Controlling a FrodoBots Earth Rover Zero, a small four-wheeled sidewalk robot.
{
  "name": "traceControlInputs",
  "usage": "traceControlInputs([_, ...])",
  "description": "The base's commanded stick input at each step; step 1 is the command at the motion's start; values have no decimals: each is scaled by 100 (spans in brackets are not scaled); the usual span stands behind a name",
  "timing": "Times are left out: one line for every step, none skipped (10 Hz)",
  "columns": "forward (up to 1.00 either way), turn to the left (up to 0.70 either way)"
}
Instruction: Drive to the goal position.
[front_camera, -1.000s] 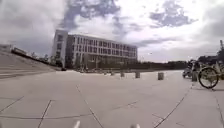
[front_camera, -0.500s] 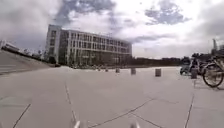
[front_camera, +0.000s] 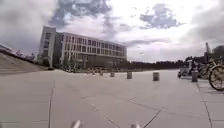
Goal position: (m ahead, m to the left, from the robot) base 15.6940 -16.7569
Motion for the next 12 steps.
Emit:
traceControlInputs([100, -20])
traceControlInputs([100, -20])
traceControlInputs([100, -20])
traceControlInputs([100, -20])
traceControlInputs([100, -20])
traceControlInputs([100, -20])
traceControlInputs([100, -20])
traceControlInputs([100, -19])
traceControlInputs([100, -7])
traceControlInputs([100, -1])
traceControlInputs([100, 0])
traceControlInputs([100, 0])
